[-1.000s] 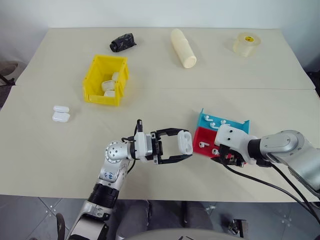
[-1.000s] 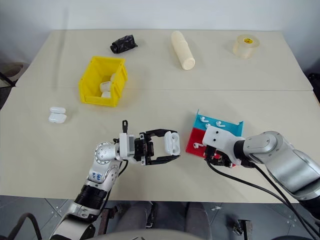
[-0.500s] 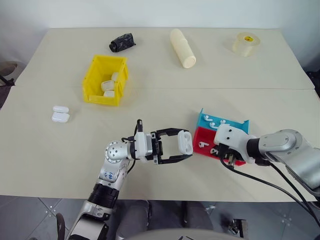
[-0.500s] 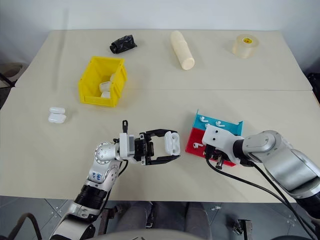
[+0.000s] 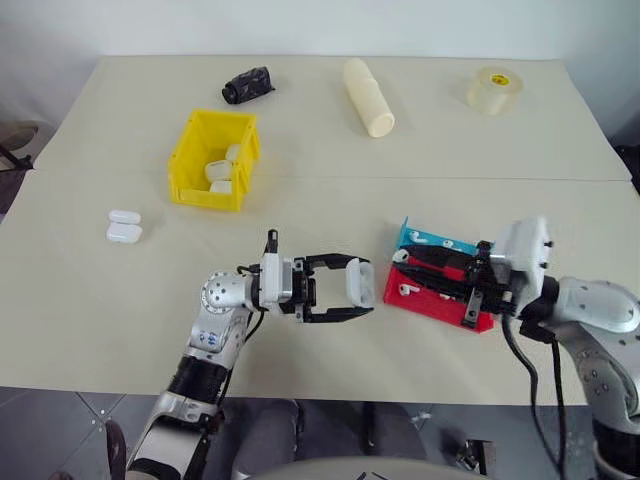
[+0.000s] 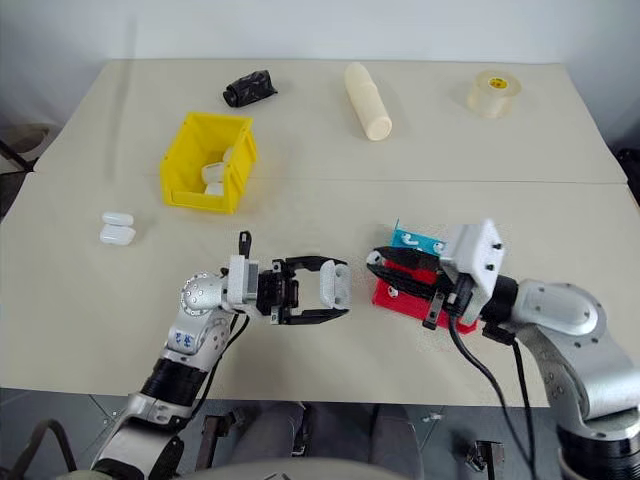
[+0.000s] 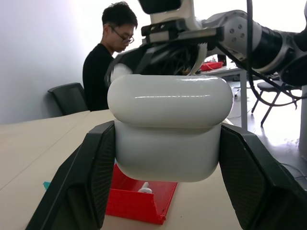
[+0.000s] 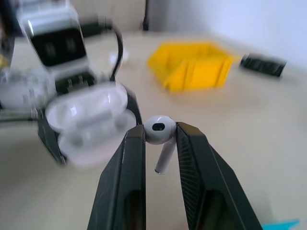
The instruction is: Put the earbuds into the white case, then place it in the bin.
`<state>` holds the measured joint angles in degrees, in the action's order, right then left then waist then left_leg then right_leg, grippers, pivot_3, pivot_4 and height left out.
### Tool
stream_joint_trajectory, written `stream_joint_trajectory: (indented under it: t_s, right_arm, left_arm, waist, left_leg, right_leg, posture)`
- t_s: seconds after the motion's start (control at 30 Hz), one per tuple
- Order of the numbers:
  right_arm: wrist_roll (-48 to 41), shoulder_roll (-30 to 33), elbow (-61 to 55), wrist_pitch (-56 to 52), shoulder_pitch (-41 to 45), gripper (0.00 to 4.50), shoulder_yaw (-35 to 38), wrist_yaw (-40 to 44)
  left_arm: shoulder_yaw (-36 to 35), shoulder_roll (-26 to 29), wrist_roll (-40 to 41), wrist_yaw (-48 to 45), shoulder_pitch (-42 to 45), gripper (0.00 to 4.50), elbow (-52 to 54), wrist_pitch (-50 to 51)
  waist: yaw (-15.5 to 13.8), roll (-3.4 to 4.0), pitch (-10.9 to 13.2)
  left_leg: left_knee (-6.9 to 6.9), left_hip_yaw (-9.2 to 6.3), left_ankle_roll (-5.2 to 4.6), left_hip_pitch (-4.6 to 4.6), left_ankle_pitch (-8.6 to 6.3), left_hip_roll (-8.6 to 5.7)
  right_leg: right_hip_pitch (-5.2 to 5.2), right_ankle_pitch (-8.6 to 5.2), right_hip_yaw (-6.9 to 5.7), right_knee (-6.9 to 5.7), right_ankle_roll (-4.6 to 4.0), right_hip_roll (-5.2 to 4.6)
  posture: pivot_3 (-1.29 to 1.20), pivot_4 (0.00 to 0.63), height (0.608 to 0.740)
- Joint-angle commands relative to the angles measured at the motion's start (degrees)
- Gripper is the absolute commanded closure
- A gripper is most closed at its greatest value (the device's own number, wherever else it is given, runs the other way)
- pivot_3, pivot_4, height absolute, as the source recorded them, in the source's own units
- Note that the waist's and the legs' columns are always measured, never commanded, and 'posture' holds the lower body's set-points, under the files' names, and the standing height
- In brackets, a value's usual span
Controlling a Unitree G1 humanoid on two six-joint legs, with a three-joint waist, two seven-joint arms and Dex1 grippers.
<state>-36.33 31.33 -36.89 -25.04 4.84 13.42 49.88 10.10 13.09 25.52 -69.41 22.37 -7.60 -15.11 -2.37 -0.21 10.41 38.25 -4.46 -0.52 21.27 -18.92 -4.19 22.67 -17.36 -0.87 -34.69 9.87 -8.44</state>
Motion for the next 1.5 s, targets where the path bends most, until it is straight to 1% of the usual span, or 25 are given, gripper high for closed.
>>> stream_joint_trajectory:
  t_s: [0.03, 0.23, 0.33, 0.47, 0.83, 1.07, 1.5]
  right_arm:
    - [-2.57, -4.55, -2.80, 3.39, -0.55, 3.97, -1.71, -3.69]
    - [1.96, -11.89, -2.01, 9.05, -2.32, 3.97, -10.52, -7.10]
    - [4.05, -13.81, 0.03, 12.79, -4.10, 3.97, -12.21, -7.36]
    - [5.34, -15.65, 2.05, 16.18, -4.49, 3.97, -12.75, -8.71]
    - [5.16, -16.59, 4.64, 19.70, -6.17, 3.97, -13.58, -10.01]
    - [4.66, -14.96, 4.61, 20.19, -8.60, 3.97, -14.26, -8.56]
    - [2.65, -12.11, 4.60, 20.88, -8.52, 3.97, -12.08, -9.17]
  left_arm:
    - [-0.50, -0.66, 2.06, 0.22, 1.44, 1.70, 1.46, 2.54]
    - [-0.70, -1.24, 3.66, 0.73, 2.97, 1.70, 4.48, 7.08]
    - [-0.90, -1.47, 4.57, 1.73, 3.99, 1.70, 6.45, 9.74]
    - [-1.29, -1.41, 5.25, 2.06, 4.43, 1.70, 8.16, 12.08]
    - [-2.54, -2.03, 6.33, 4.11, 5.02, 1.70, 10.67, 15.77]
    - [-3.69, -2.54, 7.20, 5.30, 6.29, 1.70, 11.18, 17.65]
    - [-4.43, -2.84, 7.31, 5.29, 6.85, 1.70, 10.83, 17.77]
  waist:
    - [0.49, 0.01, 0.00]
    - [1.18, 0.02, -0.01]
    - [1.11, 0.02, -0.01]
    - [1.10, 0.02, -0.01]
    - [1.14, 0.03, -0.02]
    - [1.13, 0.03, -0.02]
    - [1.09, 0.03, -0.02]
  left_leg:
    - [-0.01, 0.00, 0.00, 0.00, 0.00, 0.01]
    - [-0.07, -0.04, 0.01, 0.00, 0.01, 0.00]
    - [-0.07, -0.05, 0.01, 0.00, 0.01, -0.01]
    - [-0.05, -0.05, 0.01, 0.00, 0.01, -0.01]
    - [-0.08, -0.04, 0.02, -0.02, 0.01, -0.02]
    - [-0.07, -0.04, 0.02, -0.02, 0.01, -0.02]
    - [-0.08, -0.03, 0.02, -0.02, 0.01, -0.02]
  right_leg:
    - [0.01, 0.00, 0.00, -0.05, 0.00, 0.00]
    - [0.07, -0.01, 0.00, -0.18, -0.02, 0.01]
    - [0.08, -0.01, 0.02, -0.18, -0.02, 0.01]
    - [0.06, -0.01, 0.05, -0.19, -0.02, 0.01]
    - [0.07, -0.01, 0.05, -0.20, -0.02, 0.04]
    - [0.07, -0.01, 0.06, -0.20, -0.02, 0.04]
    - [0.07, -0.01, 0.06, -0.19, -0.02, 0.04]
  posture:
    - [0.00, 0.150, 0.740]
    - [0.00, 0.150, 0.740]
    - [0.00, 0.150, 0.740]
    - [0.00, 0.150, 0.740]
    - [0.00, 0.150, 0.740]
    - [0.00, 0.150, 0.740]
    - [0.00, 0.150, 0.740]
